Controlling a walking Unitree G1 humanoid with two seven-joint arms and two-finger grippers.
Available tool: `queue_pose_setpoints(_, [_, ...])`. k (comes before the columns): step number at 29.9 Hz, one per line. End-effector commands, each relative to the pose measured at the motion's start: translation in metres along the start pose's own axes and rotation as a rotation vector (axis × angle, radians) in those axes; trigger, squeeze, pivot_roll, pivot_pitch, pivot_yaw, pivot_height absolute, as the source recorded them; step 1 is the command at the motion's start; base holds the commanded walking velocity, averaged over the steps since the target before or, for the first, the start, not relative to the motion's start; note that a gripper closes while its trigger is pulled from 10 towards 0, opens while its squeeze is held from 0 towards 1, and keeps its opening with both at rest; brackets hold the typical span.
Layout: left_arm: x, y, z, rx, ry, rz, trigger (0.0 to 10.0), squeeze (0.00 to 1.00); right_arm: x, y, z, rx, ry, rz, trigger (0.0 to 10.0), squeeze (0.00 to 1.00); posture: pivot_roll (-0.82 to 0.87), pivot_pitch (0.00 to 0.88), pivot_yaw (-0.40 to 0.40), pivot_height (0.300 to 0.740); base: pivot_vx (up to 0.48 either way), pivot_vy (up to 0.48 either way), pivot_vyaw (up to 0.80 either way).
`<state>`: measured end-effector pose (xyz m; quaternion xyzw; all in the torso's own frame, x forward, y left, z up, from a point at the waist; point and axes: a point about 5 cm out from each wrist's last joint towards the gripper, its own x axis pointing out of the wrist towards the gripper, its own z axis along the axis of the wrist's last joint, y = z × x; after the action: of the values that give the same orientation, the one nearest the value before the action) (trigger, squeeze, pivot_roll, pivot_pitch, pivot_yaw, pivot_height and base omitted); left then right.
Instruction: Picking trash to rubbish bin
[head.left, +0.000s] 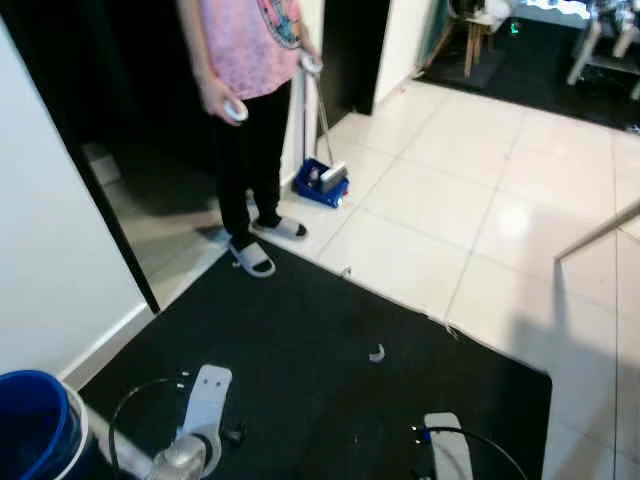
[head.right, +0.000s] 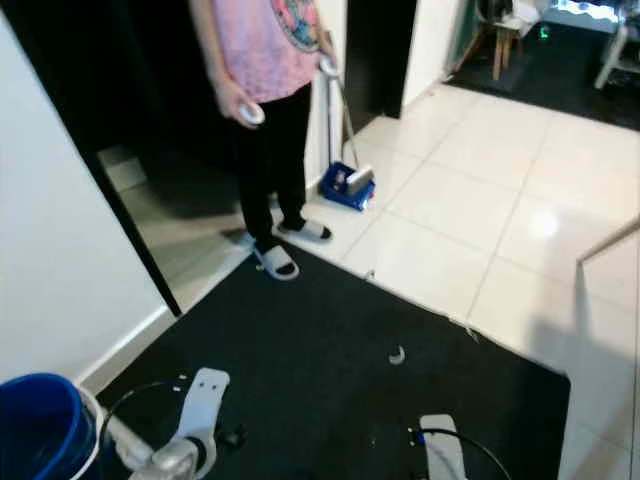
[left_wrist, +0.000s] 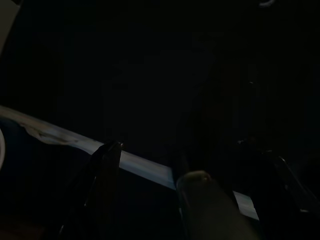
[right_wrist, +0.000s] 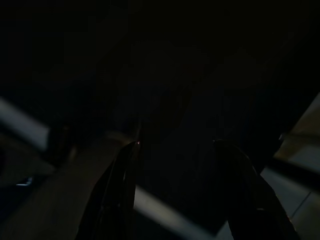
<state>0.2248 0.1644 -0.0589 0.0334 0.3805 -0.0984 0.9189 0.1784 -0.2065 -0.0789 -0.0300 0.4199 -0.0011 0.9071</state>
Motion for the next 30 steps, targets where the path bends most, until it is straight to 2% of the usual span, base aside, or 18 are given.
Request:
queue_pose_setpoints(1, [-0.0022, 0.0023, -0.0080, -0.001, 0.028, 0.007, 10.0, 0.00, -0.0017, 0.0073, -0.0108, 0.004, 0.038, 0.023, 10.0, 0.00, 0.05, 0.077, 0.007, 0.740, 0.341, 0.000, 0.00])
queue_pose_setpoints(30, [-0.0014, 0.0008, -0.0067, 0.002, 0.028, -0.002, 10.0, 0.00, -0.0013, 0.0060, -0.0094, 0.006, 0.038, 0.019, 10.0, 0.00, 0.05, 0.072, 0.007, 0.740, 0.332, 0.000, 0.00])
